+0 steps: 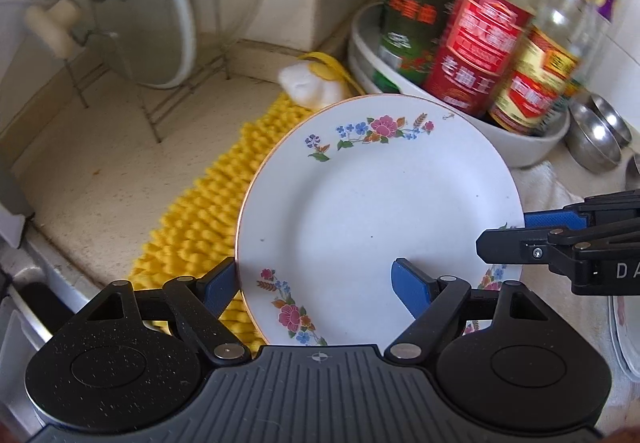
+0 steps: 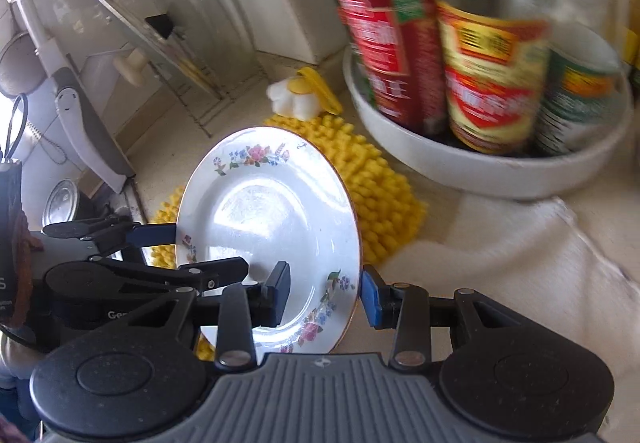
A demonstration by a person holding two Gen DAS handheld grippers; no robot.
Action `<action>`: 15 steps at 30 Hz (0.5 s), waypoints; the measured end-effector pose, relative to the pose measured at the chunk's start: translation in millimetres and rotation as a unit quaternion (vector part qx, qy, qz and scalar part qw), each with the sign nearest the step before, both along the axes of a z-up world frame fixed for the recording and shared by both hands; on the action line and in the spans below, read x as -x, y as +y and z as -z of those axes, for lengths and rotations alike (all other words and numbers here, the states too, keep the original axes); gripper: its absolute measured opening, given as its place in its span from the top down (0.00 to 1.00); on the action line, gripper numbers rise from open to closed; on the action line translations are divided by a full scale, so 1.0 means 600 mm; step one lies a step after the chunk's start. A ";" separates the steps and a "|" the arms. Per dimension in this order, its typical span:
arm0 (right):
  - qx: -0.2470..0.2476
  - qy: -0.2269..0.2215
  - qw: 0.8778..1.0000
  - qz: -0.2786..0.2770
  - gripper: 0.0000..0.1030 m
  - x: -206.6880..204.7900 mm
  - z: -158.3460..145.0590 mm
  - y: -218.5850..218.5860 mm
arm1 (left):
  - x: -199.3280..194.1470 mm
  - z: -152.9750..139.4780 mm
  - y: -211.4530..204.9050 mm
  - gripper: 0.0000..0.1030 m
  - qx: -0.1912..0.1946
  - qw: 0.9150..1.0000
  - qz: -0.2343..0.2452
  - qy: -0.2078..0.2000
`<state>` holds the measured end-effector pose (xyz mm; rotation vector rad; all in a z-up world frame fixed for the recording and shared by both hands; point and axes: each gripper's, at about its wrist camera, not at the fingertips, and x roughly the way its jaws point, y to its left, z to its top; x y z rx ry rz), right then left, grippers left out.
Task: Organize plates and bowls
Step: 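Lift the plate rim with the left gripper, tilting the plate upright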
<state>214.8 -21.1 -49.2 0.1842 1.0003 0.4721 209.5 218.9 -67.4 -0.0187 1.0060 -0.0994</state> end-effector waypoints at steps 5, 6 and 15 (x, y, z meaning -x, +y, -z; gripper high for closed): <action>-0.007 0.015 0.999 0.041 0.60 0.019 0.012 -0.055 | 0.001 0.005 -0.050 0.17 -0.001 0.999 0.033 0.008; -0.007 0.015 0.999 0.048 0.60 0.024 0.012 -0.065 | 0.003 0.006 -0.062 0.17 -0.001 0.999 0.042 0.009; -0.018 0.011 0.995 0.101 0.60 0.070 -0.005 -0.155 | 0.008 -0.002 -0.153 0.17 -0.004 0.995 0.103 0.005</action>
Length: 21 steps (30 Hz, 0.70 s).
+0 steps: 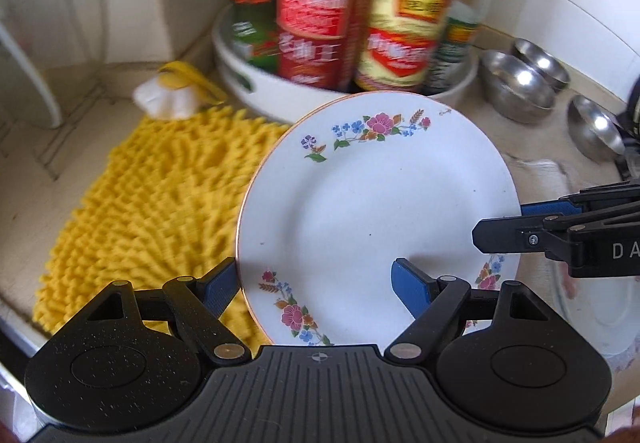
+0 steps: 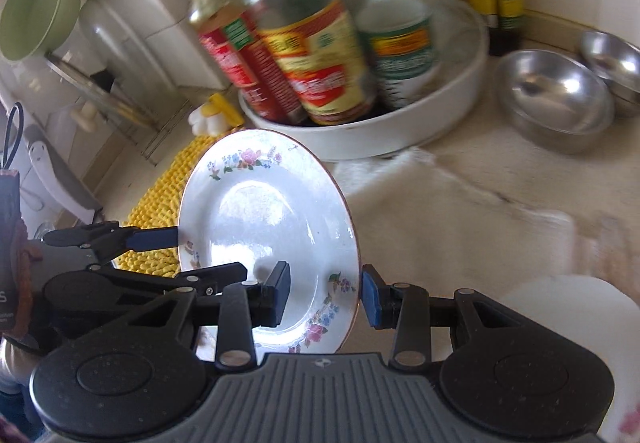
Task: Organize plates and bowls
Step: 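Lift the plate rim with the left gripper, tilting the plate upright, then carry the plate onto the pink-flowered plates and open the left gripper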
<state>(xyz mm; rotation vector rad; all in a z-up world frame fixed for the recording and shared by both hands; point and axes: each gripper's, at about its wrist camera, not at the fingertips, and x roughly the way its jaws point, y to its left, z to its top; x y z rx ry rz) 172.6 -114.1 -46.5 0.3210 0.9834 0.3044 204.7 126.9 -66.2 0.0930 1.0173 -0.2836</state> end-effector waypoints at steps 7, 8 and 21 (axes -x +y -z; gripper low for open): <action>-0.002 -0.004 0.999 0.050 0.60 0.053 -0.013 -0.070 | 0.004 -0.016 -0.072 0.17 0.000 0.999 0.052 -0.016; -0.003 -0.004 0.998 0.058 0.60 0.061 -0.016 -0.080 | 0.005 -0.018 -0.084 0.17 0.000 0.998 0.061 -0.018; -0.004 0.012 0.985 0.174 0.60 0.171 -0.001 -0.199 | 0.038 -0.017 -0.231 0.17 -0.001 0.983 0.181 -0.018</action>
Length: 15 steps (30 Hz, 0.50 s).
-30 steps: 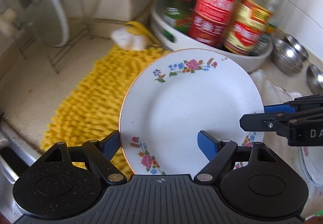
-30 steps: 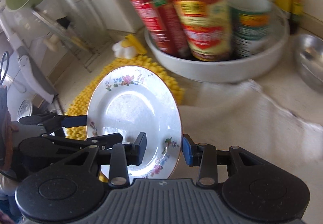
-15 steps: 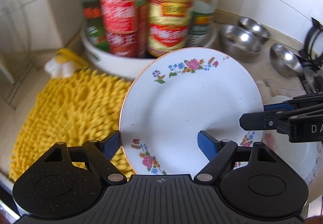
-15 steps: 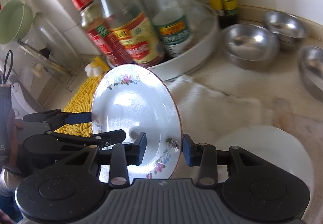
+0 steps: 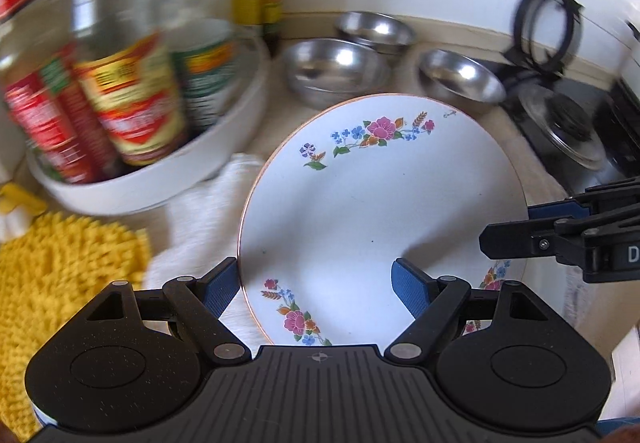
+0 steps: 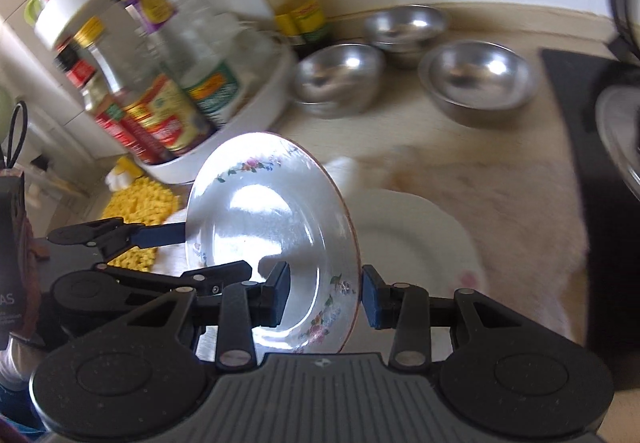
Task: Organize plates and bowls
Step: 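Carry the plate onto the pink-flowered plates and open the left gripper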
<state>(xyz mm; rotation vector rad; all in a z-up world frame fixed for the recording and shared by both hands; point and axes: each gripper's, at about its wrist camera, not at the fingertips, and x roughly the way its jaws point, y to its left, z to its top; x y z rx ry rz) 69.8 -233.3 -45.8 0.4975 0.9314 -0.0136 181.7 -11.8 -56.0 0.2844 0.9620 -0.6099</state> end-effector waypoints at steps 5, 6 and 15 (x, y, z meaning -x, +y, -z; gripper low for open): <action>-0.005 0.012 0.999 0.032 0.60 0.025 0.021 -0.041 | 0.015 0.013 -0.055 0.17 -0.009 0.999 0.041 0.009; -0.004 0.013 0.999 0.035 0.59 0.027 0.024 -0.046 | 0.019 0.017 -0.066 0.17 -0.012 0.999 0.046 0.012; 0.039 0.003 0.999 0.038 0.60 0.030 0.033 -0.082 | 0.042 0.018 -0.126 0.24 -0.004 0.996 0.083 0.024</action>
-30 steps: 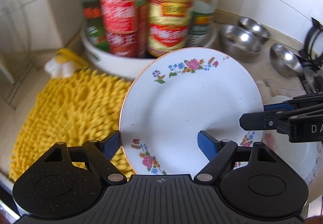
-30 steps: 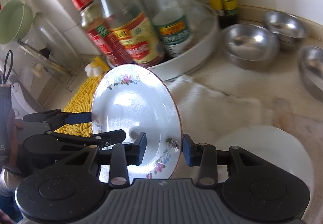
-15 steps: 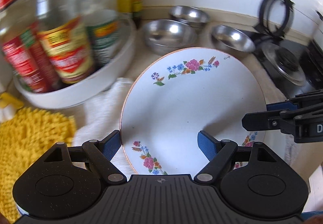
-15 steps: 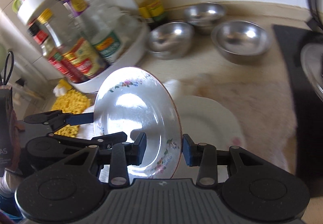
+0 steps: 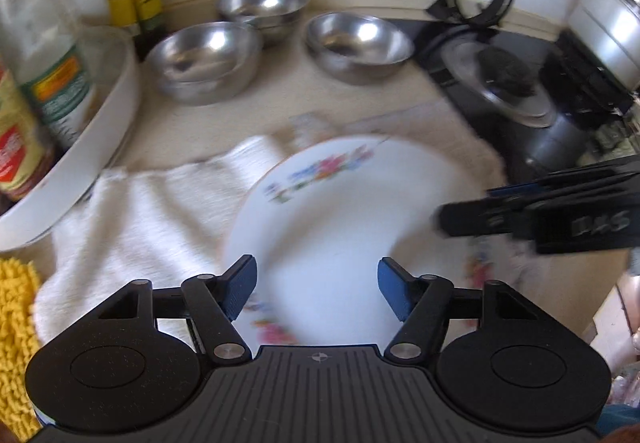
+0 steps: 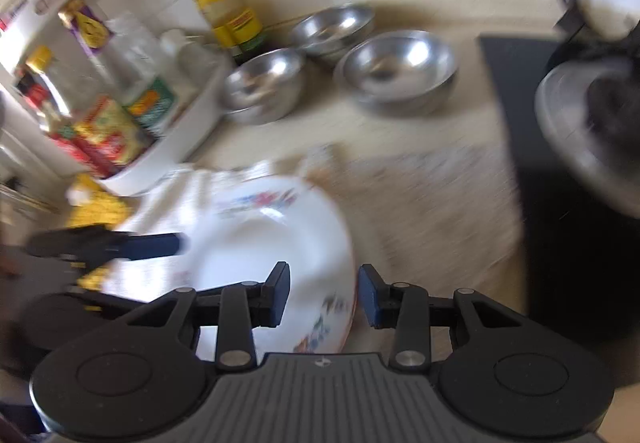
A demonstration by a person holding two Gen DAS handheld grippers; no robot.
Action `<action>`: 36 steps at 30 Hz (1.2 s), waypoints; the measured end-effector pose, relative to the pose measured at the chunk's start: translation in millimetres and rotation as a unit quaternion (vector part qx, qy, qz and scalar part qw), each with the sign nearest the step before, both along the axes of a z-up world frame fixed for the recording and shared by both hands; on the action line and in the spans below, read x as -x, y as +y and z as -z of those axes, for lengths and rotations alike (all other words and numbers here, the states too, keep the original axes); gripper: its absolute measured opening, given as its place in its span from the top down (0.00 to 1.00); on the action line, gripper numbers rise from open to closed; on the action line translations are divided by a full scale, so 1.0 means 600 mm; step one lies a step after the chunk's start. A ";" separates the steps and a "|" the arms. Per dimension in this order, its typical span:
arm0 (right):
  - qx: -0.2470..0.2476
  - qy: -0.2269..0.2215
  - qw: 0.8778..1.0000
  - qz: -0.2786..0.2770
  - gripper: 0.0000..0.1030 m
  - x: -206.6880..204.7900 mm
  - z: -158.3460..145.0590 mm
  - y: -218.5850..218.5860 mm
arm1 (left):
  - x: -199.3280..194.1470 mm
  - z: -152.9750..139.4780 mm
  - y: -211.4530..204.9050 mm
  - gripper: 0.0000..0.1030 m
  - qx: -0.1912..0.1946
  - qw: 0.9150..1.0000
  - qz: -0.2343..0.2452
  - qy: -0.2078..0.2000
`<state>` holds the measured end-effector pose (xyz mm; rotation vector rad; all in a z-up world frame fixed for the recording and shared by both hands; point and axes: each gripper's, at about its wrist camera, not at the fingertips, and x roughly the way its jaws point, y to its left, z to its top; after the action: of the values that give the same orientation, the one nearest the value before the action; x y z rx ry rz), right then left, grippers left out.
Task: Organize plates and bowls
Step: 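Carry the plate onto the pink-flowered plates and open the left gripper, then move the left gripper to the large steel bowl and close on its rim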
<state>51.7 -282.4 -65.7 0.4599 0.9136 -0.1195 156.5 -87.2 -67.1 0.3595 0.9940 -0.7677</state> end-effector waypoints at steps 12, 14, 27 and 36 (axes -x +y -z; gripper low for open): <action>0.020 -0.029 0.999 -0.008 0.59 -0.017 -0.026 -0.074 | -0.022 -0.030 -0.031 0.20 0.002 0.998 -0.046 -0.031; 0.032 -0.029 0.999 -0.011 0.59 -0.031 -0.030 -0.087 | -0.032 -0.035 -0.043 0.20 0.002 0.998 -0.047 -0.036; 0.062 -0.003 0.997 -0.050 0.59 -0.165 -0.045 -0.207 | -0.136 -0.055 -0.160 0.14 -0.009 0.995 -0.096 -0.037; 0.033 0.012 0.996 -0.087 0.59 -0.233 -0.010 -0.238 | -0.203 -0.029 -0.221 0.13 -0.020 0.991 -0.132 -0.007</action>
<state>191.6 -425.4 -59.9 0.3156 0.9674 0.0039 278.4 -219.5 -49.7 0.2610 1.0204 -0.5066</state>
